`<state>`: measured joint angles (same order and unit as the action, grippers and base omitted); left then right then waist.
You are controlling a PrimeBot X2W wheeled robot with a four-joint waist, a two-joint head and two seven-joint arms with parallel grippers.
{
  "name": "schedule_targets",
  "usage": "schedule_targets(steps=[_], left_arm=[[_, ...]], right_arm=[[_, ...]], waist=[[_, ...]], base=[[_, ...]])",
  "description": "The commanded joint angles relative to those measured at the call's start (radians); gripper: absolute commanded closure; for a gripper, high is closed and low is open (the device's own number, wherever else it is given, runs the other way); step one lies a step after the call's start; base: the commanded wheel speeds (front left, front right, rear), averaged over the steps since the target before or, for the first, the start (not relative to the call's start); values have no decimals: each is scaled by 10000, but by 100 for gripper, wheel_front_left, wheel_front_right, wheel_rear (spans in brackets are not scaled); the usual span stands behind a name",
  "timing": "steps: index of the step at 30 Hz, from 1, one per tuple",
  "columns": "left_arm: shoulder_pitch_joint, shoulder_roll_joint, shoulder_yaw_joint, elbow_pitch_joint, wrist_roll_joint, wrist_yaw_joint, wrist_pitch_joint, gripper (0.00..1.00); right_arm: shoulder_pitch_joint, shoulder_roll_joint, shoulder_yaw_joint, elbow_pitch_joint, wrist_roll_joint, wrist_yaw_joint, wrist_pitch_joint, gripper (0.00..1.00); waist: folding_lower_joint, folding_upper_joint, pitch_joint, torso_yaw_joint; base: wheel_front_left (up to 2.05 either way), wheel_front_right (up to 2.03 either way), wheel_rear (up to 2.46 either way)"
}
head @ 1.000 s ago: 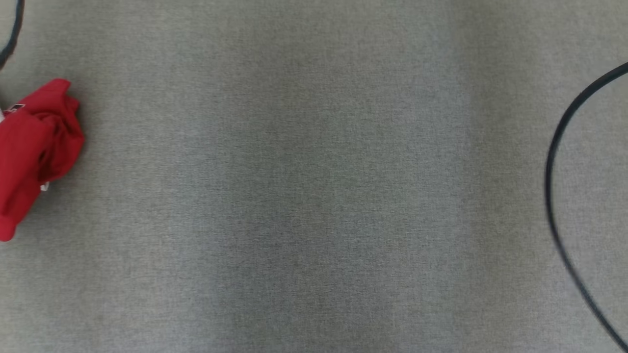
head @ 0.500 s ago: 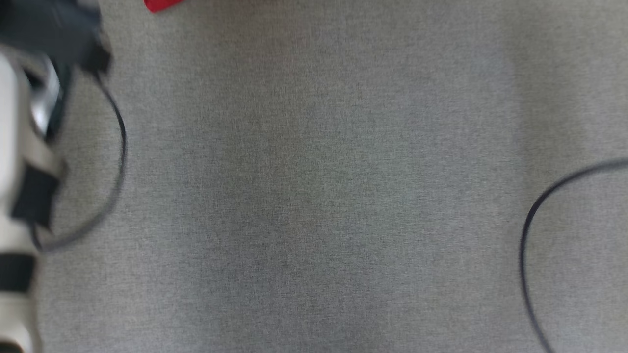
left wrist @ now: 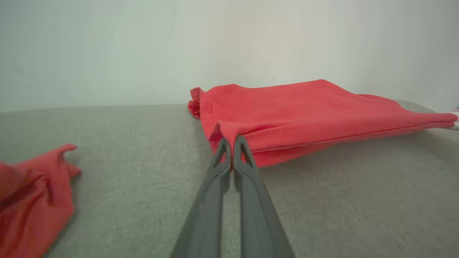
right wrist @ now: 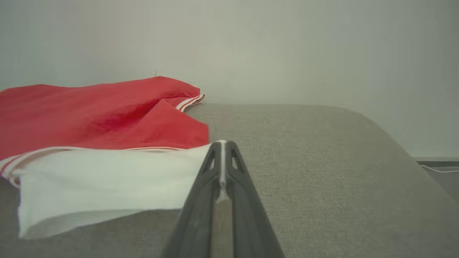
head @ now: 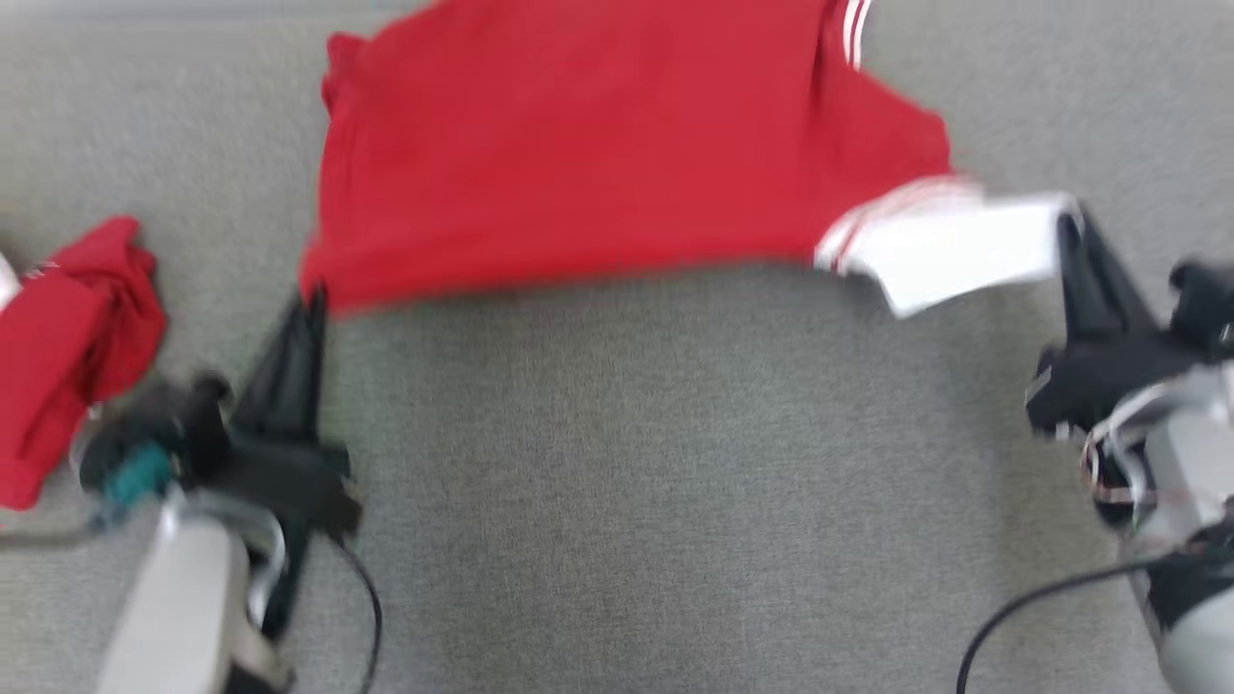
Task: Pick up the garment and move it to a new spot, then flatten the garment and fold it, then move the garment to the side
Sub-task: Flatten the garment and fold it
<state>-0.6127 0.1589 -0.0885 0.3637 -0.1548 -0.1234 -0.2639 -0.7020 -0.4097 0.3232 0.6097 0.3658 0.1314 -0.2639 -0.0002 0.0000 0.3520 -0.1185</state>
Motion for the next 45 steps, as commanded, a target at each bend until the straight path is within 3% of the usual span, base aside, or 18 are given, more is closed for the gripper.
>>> schedule_targets(steps=[1, 18, 23, 35, 45], left_arm=[[804, -196, 389, 95, -2, -16, -10, 100], [4716, -989, 1977, 200, 270, -43, -10, 100], [5437, -1027, 1945, 126, 445, -41, -10, 100], [6877, -1028, 1363, 330, -211, 619, -10, 100], [7368, -1023, 1320, -150, -6, 771, -10, 100]], right_arm=[[610, -85, 184, 140, 251, -14, -4, 100], [4580, -28, 172, -145, 1041, -15, -6, 100], [5322, 133, -59, -281, 934, -17, -6, 100], [6854, 138, -180, -465, 847, -16, -6, 100], [7673, 21, -585, -989, 593, -17, -8, 100]], waist=[[2, 0, -987, -53], [2, 0, -3214, -489], [2, 0, -3490, -474], [2, 0, -4107, -259], [2, 0, -4192, -26]], base=[[0, 0, 0], [0, 0, 0], [0, 0, 0], [0, 0, 0], [0, 0, 0]])
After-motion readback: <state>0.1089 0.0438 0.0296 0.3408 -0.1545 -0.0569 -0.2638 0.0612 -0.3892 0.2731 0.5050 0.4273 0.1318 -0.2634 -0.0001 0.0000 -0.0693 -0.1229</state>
